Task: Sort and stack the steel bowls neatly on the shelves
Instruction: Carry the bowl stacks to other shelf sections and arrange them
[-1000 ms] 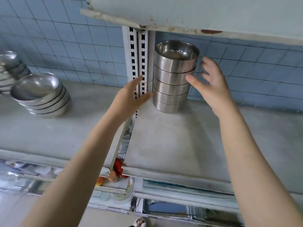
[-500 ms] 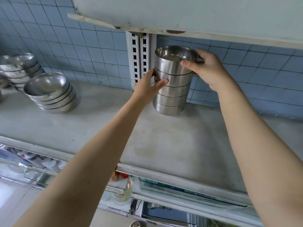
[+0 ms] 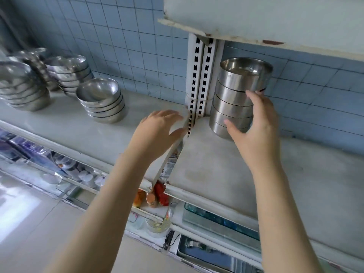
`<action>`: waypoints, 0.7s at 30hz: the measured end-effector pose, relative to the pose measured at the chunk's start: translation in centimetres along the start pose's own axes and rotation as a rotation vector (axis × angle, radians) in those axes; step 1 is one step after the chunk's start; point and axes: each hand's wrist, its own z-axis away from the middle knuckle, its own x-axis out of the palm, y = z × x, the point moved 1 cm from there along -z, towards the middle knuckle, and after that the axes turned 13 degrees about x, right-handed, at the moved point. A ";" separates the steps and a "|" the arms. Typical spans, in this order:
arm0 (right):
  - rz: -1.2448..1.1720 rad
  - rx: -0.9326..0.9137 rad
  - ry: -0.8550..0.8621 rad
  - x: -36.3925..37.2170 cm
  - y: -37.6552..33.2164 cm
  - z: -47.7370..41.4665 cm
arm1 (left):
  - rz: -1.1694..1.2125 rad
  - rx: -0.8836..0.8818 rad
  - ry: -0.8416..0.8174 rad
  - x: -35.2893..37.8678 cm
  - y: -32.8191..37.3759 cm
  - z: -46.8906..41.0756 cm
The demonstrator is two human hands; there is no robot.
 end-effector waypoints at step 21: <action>-0.403 -0.201 -0.478 35.4 -43.3 10.7 | -0.027 -0.428 0.347 -28.6 -39.1 29.0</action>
